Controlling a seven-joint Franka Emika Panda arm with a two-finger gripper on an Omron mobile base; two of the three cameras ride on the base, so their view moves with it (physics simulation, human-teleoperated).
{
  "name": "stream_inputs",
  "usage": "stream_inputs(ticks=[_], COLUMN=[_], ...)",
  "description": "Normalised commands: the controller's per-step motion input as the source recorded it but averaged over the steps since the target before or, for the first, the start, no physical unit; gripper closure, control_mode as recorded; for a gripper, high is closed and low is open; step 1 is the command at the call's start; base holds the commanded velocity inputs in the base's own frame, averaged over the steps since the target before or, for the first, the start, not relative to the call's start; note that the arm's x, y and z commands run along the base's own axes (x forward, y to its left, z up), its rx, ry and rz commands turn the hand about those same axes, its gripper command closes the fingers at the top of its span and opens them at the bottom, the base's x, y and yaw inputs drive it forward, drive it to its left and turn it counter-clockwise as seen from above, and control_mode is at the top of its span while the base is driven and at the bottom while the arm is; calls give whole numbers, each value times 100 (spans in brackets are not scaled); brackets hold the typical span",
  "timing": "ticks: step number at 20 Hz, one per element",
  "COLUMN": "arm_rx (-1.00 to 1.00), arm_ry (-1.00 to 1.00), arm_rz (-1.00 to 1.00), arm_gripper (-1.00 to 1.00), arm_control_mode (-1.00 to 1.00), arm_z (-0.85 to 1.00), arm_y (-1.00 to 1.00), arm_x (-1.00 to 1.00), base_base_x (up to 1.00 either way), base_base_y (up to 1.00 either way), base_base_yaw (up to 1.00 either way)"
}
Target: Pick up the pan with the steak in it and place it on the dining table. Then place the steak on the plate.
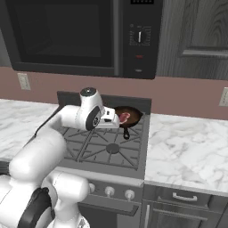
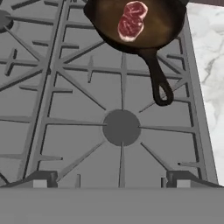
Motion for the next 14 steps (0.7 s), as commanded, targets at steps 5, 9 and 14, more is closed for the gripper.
stream_inputs(ticks=[5,9,14], arm_rx=[0,0,2], arm_ry=[0,0,0], arm_rz=[3,1,0], arm_gripper=[-100,-100,-100], arm_control_mode=[-100,-100,-100], arm_z=[-37,-32,-25], arm_y=[-48,-41,-41], arm_x=[50,62,59], base_base_x=[0,0,0], base_base_y=[0,0,0], base_base_yaw=[0,0,0])
